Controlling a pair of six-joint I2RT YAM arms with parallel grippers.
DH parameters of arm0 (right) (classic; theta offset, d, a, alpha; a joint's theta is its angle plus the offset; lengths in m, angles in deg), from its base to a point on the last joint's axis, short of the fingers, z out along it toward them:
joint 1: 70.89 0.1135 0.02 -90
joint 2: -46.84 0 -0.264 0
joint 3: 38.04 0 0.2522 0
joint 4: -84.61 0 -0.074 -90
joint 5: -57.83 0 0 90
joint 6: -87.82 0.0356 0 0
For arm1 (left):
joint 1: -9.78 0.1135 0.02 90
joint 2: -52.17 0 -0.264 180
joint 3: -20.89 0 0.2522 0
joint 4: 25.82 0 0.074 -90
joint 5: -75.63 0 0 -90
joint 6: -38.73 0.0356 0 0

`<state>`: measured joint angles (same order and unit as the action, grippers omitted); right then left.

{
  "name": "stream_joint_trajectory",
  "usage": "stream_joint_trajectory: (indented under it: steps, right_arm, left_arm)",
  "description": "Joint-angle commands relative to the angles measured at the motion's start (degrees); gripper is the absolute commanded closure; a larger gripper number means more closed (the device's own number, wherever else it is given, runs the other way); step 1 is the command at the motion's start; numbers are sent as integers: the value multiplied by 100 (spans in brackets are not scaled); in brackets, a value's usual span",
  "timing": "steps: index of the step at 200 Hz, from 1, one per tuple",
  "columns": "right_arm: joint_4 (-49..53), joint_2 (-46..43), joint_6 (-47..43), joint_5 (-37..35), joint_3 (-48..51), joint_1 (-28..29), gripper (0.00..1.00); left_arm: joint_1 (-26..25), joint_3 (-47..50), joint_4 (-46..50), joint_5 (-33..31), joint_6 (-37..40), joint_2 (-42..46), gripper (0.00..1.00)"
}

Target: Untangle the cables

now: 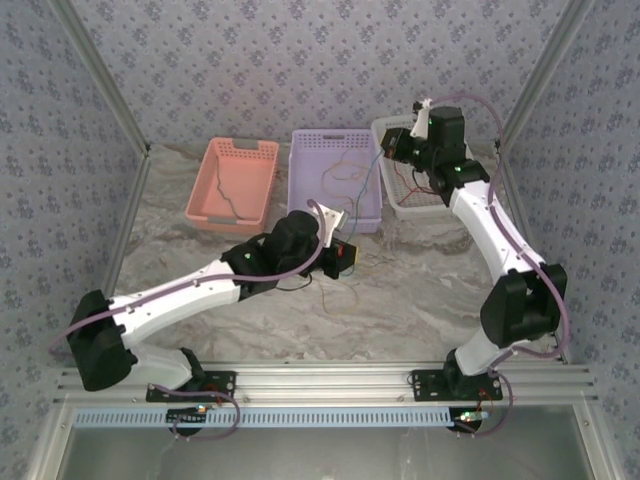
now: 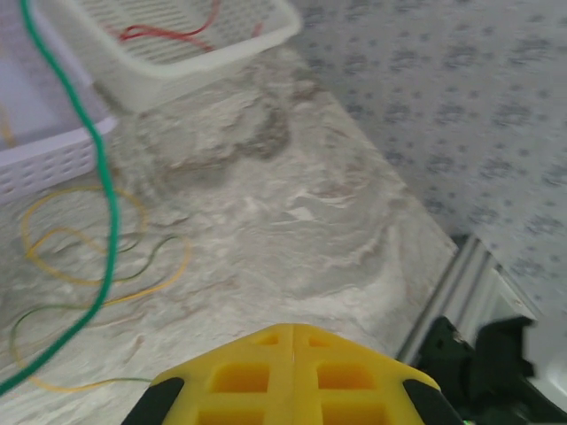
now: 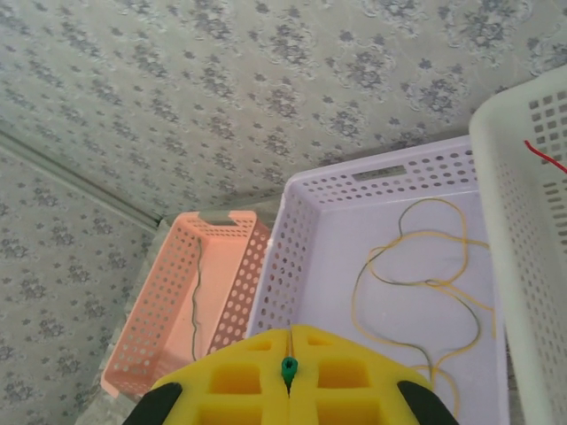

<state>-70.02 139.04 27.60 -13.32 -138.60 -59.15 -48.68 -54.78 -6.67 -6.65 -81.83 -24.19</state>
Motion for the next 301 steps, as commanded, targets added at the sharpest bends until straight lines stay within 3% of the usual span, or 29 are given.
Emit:
stream_joint_trajectory:
  steps: [1, 52, 85, 108, 137, 171, 203, 218, 258, 283, 301]
  right_arm:
    - [289, 328, -24, 281, -379, -201, 100]
    - [347, 349, 227, 370, -114, -766, 100]
    - [478, 235, 376, 436, 98, -1256, 100]
    - [502, 200, 574, 454, 294, -1589, 100]
    - [73, 73, 1190, 556, 825, -2012, 100]
    - [-1202, -215, 2538, 934, 1697, -2500, 100]
    - [-2496, -578, 4026, 943, 2474, -2686, 100]
    - [-2853, -725, 4523, 828, 2632, -2704, 100]
    - [-2832, -969, 4683, 502, 2460, -2722, 100]
    - [-2901, -894, 4585, 526, 2271, -2612, 100]
    - [-2861, -792, 4292, 560, 1976, -2183, 100]
  left_arm:
    - [-246, -44, -525, 751, 533, 482, 100]
    - [-525, -537, -447, 1828, 582, 785, 100]
    - [-553, -594, -277, 1970, 627, 1163, 100]
    - [-553, -432, -266, 1679, 747, 1600, 100]
    - [-528, -139, -173, 777, 958, 2270, 100]
    - [-444, 943, -635, -1510, 940, 3395, 100]
    - [-201, 2260, -1513, -3648, 85, 4256, 100]
    - [20, 2567, -1280, -4412, -591, 4468, 100]
    - [680, 2685, 172, -4971, -2027, 4871, 100]
    - [774, 2760, 502, -4843, -2218, 4907, 100]
    - [796, 2751, 576, -4721, -2266, 4746, 100]
